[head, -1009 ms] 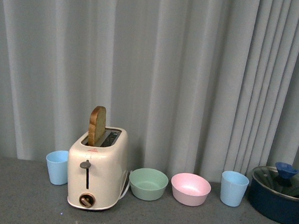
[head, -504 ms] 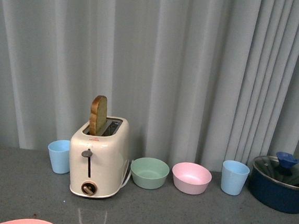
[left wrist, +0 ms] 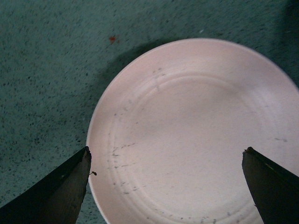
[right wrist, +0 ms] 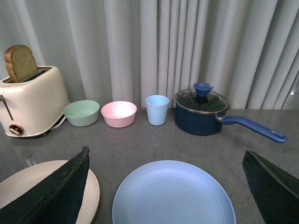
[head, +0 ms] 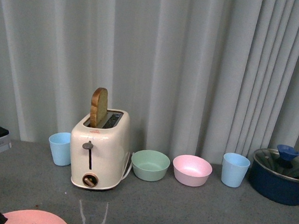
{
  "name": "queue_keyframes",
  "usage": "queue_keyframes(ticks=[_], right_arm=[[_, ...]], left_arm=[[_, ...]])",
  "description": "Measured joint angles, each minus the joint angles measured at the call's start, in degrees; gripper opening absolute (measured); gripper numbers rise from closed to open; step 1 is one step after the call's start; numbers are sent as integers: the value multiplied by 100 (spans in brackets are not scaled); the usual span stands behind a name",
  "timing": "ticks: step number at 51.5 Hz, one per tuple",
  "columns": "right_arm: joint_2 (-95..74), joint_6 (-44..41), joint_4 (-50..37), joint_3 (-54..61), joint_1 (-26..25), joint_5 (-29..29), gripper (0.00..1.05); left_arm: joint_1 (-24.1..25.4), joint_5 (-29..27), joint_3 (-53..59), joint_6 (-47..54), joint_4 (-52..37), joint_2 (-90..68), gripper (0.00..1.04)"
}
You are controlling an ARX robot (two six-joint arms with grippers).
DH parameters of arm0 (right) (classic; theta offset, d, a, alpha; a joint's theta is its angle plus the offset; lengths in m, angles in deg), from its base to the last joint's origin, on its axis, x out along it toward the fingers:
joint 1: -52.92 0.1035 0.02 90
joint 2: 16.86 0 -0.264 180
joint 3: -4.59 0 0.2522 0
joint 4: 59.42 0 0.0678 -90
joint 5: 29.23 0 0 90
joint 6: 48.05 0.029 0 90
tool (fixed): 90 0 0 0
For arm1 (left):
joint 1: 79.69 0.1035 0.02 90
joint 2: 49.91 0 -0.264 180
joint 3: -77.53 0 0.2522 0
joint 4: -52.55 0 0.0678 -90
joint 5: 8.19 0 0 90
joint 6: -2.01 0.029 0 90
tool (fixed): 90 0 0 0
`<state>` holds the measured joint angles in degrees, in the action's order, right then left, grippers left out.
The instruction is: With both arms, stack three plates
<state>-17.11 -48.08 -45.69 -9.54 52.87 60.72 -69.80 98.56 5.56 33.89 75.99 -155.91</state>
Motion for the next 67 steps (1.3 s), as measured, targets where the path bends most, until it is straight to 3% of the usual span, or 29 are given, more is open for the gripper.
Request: queue_keyframes(ticks=[19,52,58,67], right_arm=[[0,0,0,0,0,0,97],[0,0,0,0,0,0,97],[0,0,0,0,0,0,97],[0,0,0,0,0,0,97]], left_arm=[[664,-50,-481,-238,186,-1067,98],[658,-358,-216,-83,-297,-1392,97],[638,-376,-214,-83,-289,-1392,80],[601,-409,-214,-83,-275,-1392,41]])
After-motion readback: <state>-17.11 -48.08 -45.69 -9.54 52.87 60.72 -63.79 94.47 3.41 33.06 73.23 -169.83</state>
